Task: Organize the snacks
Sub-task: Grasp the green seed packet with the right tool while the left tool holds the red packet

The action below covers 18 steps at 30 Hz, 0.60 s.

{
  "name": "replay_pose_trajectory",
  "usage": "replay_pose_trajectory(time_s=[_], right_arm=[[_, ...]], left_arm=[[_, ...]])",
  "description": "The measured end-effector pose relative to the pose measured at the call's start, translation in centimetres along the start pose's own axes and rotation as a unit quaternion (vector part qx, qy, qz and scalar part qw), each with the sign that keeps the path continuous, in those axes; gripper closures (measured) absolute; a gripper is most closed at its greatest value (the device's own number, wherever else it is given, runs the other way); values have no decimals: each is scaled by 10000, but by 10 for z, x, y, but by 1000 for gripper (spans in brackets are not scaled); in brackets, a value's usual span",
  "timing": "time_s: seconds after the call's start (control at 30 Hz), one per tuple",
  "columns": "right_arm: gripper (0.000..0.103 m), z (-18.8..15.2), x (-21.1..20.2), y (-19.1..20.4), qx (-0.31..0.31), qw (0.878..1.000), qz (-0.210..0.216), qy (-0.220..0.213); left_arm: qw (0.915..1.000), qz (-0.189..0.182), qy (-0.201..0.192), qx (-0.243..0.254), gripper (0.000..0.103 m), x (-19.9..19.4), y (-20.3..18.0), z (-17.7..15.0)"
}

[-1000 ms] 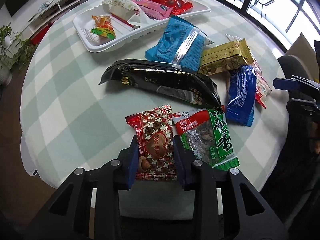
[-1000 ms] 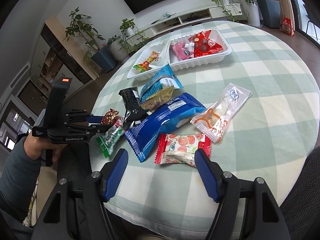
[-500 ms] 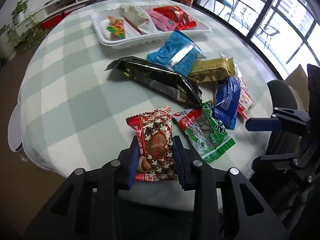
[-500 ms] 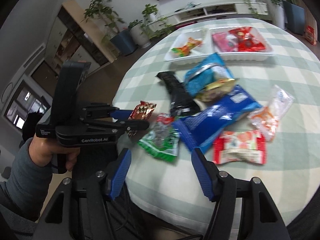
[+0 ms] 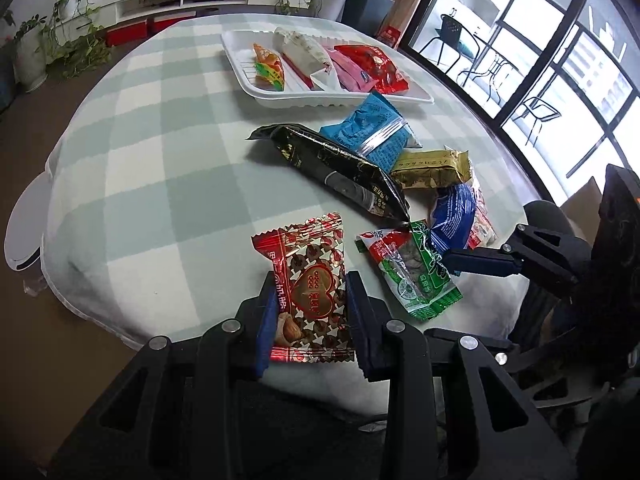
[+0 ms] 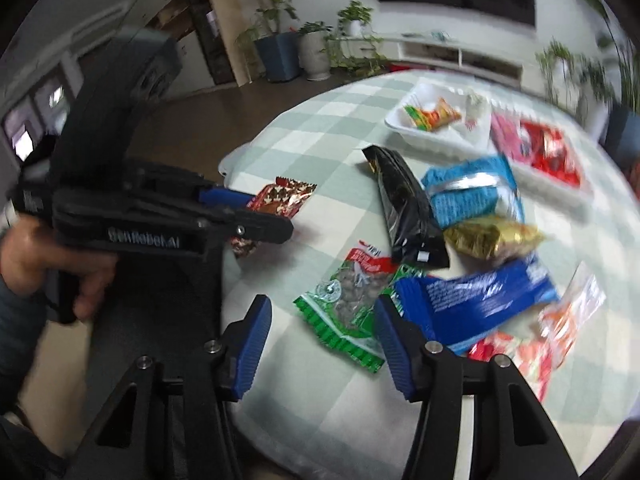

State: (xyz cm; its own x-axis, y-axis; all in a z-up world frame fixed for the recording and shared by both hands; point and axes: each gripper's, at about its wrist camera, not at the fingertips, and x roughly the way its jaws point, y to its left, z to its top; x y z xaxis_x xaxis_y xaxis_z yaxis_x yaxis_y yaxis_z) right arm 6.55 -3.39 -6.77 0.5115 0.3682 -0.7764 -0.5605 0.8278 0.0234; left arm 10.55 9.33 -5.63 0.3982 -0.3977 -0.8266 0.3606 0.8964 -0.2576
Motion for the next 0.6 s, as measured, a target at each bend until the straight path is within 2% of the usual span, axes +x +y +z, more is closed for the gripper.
replay_pose_trajectory(time_s=[0.3,0.6], right_arm=[[48,-5,21,13,-1078,9909,-803,74],[52,-3,32,26,-1640,9800,-1128,-41]], left_arm=[[9999,-98,-36,-52,73,0,3,-1],[9999,-116,-58,-96,73,1,4,-2]])
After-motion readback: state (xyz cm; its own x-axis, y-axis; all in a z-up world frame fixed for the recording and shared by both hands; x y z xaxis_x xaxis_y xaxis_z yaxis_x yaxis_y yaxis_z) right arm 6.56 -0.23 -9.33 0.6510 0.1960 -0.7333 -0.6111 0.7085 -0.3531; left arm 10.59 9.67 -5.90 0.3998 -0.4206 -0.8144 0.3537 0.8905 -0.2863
